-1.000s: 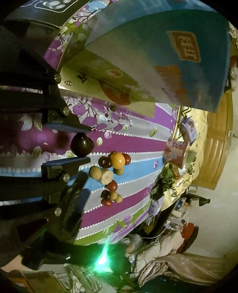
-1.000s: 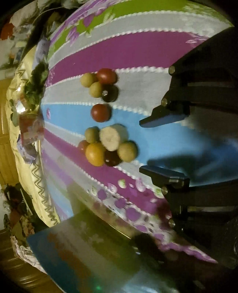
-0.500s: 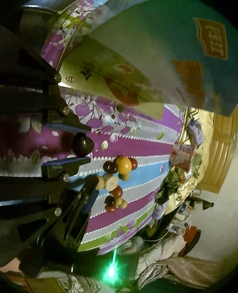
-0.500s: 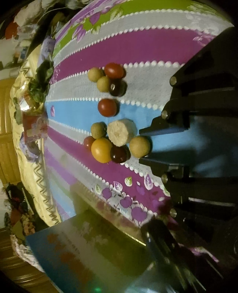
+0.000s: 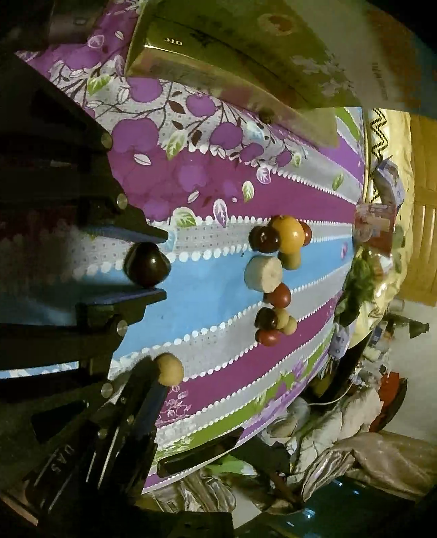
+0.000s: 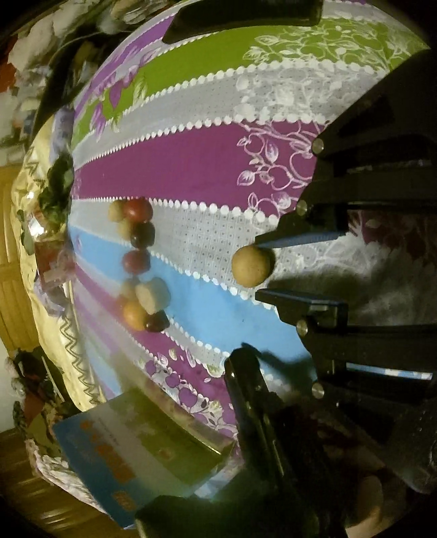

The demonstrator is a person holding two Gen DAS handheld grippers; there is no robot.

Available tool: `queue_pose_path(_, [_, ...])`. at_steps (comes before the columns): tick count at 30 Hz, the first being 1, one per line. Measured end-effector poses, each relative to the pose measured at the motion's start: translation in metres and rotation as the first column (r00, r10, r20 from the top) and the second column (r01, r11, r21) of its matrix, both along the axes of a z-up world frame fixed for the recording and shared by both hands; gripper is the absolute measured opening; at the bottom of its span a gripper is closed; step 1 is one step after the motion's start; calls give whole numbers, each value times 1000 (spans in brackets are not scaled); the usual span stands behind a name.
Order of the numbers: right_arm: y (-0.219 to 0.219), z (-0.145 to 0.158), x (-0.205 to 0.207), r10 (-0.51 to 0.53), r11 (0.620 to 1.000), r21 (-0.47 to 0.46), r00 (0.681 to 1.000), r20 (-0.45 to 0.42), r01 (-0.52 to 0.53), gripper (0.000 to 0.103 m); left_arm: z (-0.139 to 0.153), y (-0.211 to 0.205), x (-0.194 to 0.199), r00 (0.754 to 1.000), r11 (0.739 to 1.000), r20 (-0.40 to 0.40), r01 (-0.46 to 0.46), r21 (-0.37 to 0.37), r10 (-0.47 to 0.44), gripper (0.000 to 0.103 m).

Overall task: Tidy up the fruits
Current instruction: 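Carry the plum and tan fruit in both tools over the light-blue basket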

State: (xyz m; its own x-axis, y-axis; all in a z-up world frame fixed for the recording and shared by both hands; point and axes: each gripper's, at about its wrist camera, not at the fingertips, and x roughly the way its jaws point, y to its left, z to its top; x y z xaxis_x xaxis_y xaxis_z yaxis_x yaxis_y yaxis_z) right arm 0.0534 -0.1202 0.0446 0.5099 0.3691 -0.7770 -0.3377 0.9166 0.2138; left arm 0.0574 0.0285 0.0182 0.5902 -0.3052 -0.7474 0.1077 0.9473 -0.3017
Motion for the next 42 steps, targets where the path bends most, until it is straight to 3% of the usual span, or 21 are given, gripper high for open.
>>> queue_pose_path(4, [1, -3, -2, -6, 1000, -11, 1000, 11, 6, 29, 0, -4, -3, 1000, 1000, 17, 19, 7, -19, 41])
queue_pose_path(6, [2, -3, -2, -11, 1000, -16, 1000, 20, 11, 39, 1, -5, -4, 999, 1000, 24, 25, 6, -25, 45])
queue_pose_path(12, [2, -2, 5, -15, 1000, -10, 1000, 23, 15, 40, 0, 1, -4, 1000, 1000, 32, 2, -10, -2, 46])
queue_pose_path(16, [5, -4, 6, -15, 1000, -27, 1000, 24, 15, 37, 0, 3, -4, 1000, 1000, 26, -17, -6, 18, 38])
queue_pose_path(18, [5, -4, 5, -27, 999, -41, 999, 31, 28, 28, 0, 3, -4, 999, 1000, 24, -22, 7, 22, 31])
queue_pose_path(20, [3, -3, 4, -43, 998, -40, 999, 33, 44, 26, 1, 3, -4, 999, 999, 23, -32, 18, 31, 27])
queue_pose_path(27, [3, 13, -6, -56, 997, -42, 996, 65, 58, 26, 13, 7, -8, 998, 999, 31, -50, 11, 50, 27])
queue_pose_path(33, [8, 57, -21, -57, 998, -27, 990, 127, 61, 26, 66, 16, -27, 988, 996, 121, -93, 10, 91, 27])
queue_pose_path(42, [45, 131, -29, -18, 1000, -5, 979, 203, 19, 26, 167, 76, -70, 938, 970, 275, -235, 63, 209, 27])
